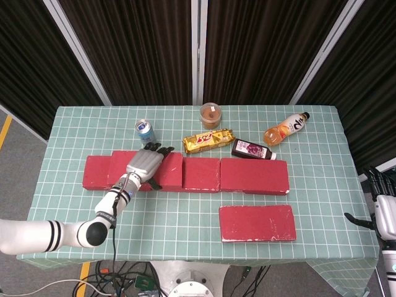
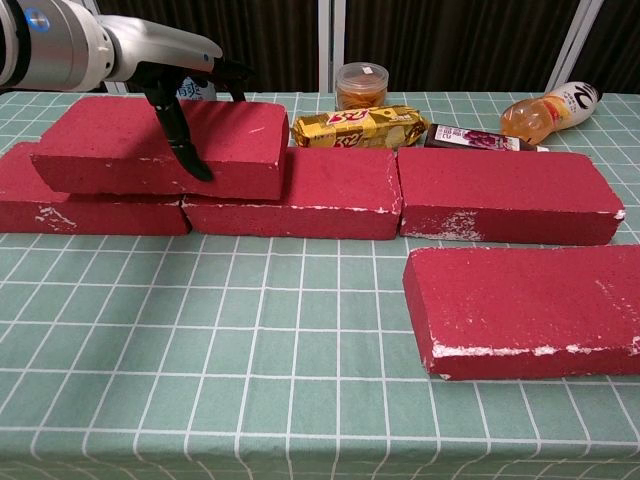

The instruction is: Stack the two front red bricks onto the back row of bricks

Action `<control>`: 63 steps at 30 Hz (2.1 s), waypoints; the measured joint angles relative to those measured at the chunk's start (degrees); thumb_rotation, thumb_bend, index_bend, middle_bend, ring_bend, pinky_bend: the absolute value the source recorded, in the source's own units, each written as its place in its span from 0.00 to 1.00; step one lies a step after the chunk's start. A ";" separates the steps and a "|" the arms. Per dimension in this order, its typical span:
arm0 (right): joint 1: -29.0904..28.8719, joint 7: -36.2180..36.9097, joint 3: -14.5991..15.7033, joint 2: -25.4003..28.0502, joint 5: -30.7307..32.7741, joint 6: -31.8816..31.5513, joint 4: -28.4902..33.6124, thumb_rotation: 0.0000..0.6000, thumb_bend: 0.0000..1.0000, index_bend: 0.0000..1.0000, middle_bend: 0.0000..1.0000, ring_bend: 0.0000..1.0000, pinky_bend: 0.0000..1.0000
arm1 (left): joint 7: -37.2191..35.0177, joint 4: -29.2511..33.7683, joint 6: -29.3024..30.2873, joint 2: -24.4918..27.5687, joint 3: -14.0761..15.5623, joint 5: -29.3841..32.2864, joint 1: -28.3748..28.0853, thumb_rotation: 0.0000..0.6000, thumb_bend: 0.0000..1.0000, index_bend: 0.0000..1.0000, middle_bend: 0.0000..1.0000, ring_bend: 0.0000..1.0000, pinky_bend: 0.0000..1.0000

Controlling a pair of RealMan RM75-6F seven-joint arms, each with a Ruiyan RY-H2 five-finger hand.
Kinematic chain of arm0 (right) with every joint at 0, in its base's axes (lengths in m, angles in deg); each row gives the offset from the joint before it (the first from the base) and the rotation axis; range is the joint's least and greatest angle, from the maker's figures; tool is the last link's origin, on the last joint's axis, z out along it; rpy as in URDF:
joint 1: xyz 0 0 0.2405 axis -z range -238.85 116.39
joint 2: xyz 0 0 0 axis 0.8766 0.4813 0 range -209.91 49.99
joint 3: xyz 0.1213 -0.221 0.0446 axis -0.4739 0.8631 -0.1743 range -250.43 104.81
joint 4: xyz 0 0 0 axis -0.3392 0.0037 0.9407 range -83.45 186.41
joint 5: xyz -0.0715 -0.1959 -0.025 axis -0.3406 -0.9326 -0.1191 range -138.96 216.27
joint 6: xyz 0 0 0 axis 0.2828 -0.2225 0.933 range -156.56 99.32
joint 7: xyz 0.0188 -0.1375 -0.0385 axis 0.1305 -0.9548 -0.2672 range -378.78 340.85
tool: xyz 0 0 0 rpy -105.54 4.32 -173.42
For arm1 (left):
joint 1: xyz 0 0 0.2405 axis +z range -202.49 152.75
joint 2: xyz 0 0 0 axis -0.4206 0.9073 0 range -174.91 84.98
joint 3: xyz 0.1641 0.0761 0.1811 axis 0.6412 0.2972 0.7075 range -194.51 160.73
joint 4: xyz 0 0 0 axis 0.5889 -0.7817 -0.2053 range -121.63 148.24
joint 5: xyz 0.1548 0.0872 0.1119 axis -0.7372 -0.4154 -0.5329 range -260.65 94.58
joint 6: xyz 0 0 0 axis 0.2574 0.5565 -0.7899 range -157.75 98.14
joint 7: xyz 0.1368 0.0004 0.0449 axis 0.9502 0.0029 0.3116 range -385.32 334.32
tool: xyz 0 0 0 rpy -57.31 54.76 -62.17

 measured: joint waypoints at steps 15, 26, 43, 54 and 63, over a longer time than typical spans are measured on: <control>-0.24 -0.48 -0.07 0.46 0.30 0.62 0.62 1.00 0.00 0.00 0.00 0.00 0.00 | -2.73 -4.02 -0.90 -1.52 1.96 1.16 -1.57 1.00 0.00 0.00 0.32 0.00 0.00; -0.24 -0.50 -0.14 0.30 0.84 0.87 0.52 1.00 0.00 0.00 0.00 0.00 0.00 | -4.06 -4.18 -1.96 -1.71 3.01 -0.71 -2.18 1.00 0.00 0.00 0.31 0.00 0.00; -0.39 -0.74 -0.02 0.01 1.03 1.37 0.33 1.00 0.00 0.00 0.00 0.00 0.00 | -5.40 -4.79 -1.89 -2.14 4.29 -1.31 -2.69 1.00 0.00 0.00 0.27 0.00 0.00; -0.46 -0.53 -0.07 -0.09 1.16 1.59 0.24 1.00 0.00 0.00 0.00 0.00 0.00 | -6.13 -3.60 -1.93 -0.77 4.40 -2.63 -2.88 1.00 0.00 0.00 0.27 0.00 0.00; -0.47 -0.76 -0.09 -0.02 1.30 1.66 0.40 1.00 0.00 0.00 0.00 0.00 0.00 | -6.63 -4.17 -2.11 -1.06 4.89 -2.76 -2.92 1.00 0.00 0.00 0.27 0.00 0.00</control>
